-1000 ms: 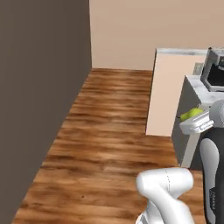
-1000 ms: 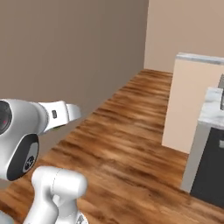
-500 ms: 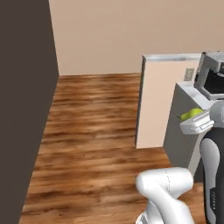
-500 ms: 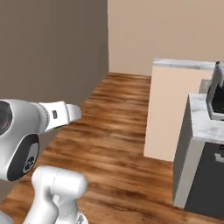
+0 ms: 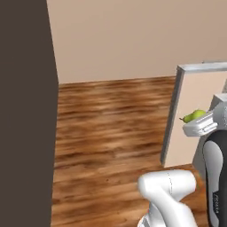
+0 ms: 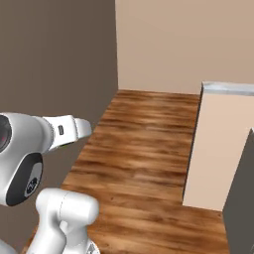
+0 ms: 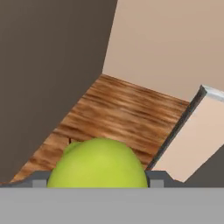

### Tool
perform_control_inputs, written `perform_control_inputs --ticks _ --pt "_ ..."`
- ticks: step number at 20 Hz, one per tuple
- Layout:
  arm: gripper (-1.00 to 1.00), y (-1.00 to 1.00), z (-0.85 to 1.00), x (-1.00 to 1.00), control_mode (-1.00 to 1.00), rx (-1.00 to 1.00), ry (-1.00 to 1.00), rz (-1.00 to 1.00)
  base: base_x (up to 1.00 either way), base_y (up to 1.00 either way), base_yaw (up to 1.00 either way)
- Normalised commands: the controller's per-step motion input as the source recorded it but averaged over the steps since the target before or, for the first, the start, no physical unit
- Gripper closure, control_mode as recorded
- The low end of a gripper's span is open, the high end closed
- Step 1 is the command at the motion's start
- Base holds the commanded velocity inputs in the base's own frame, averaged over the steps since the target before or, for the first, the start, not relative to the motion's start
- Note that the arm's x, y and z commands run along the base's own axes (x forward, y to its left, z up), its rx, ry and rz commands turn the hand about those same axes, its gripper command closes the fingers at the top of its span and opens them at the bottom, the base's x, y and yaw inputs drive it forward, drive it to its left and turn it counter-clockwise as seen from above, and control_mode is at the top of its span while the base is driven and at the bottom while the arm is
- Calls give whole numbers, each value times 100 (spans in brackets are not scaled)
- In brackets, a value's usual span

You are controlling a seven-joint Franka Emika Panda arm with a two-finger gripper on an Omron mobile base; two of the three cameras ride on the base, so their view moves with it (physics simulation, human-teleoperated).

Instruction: Retrieve the orange and pear from the fridge and place them into the bowl on the dining table.

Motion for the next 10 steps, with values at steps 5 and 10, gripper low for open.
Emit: perform_control_inputs --ticks 5,10 --pt "100 0 0 0 100 0 0 0 100 11 -4" --pt "100 0 0 0 100 0 0 0 100 0 -8"
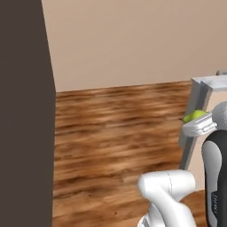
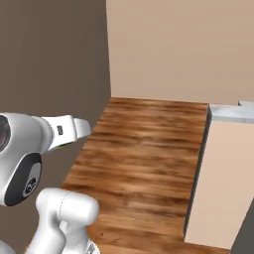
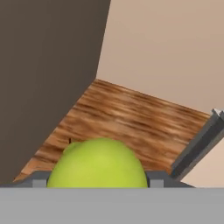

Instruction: Retrieve the orange and pear from the fridge and place them into the bowl on the dining table.

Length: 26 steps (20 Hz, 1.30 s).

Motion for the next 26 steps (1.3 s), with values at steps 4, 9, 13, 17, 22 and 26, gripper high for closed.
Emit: perform_control_inputs --ticks 4,9,13,17,22,26 --pt "100 0 0 0 100 0 0 0 100 0 -15" --pt "100 0 0 0 100 0 0 0 100 0 -22" --pt "100 0 0 0 100 0 0 0 100 -3 -29" --pt "100 0 0 0 100 0 0 0 100 -9 -38" --pt "100 0 0 0 100 0 0 0 100 -12 -50" --pt "100 0 0 0 100 0 0 0 100 -4 -58"
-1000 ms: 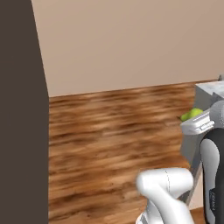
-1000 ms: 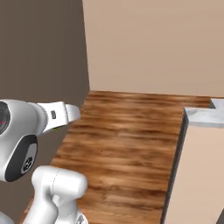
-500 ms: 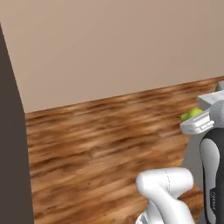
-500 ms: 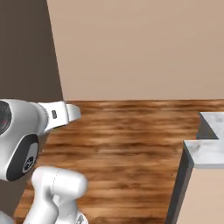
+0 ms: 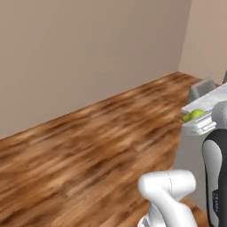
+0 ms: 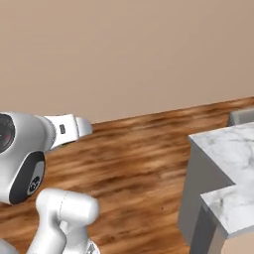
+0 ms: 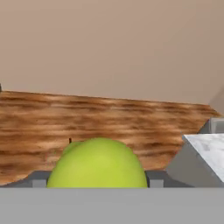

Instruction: Retrieve the orange and pear from the fridge and place them into the bowl on the dining table.

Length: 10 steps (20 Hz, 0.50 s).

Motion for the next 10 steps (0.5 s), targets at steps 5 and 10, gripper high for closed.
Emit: perform_control_inputs --ticks 5,10 --pt "100 0 0 0 100 0 0 0 100 -1 -66" --pt "100 0 0 0 100 0 0 0 100 13 -66"
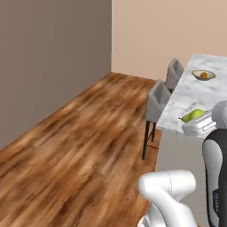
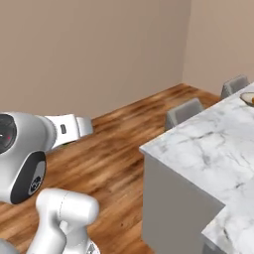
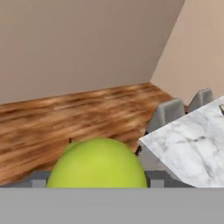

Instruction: Retrieve the orange and pear from the fridge and place them into the bowl on the dining table.

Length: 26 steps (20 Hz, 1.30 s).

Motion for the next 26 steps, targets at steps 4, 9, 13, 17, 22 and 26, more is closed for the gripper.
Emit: perform_control_inputs --ticks 4,9,13,17,22,26 --pt "100 0 0 0 100 0 0 0 100 37 -64" --pt "100 0 0 0 100 0 0 0 94 82 -61" --pt "100 0 0 0 100 0 0 0 78 100 -57" --pt "100 0 0 0 100 0 0 0 80 100 -57" --pt "100 0 0 0 100 0 0 0 81 99 -58" --pt "100 0 0 0 100 0 0 0 89 99 -58"
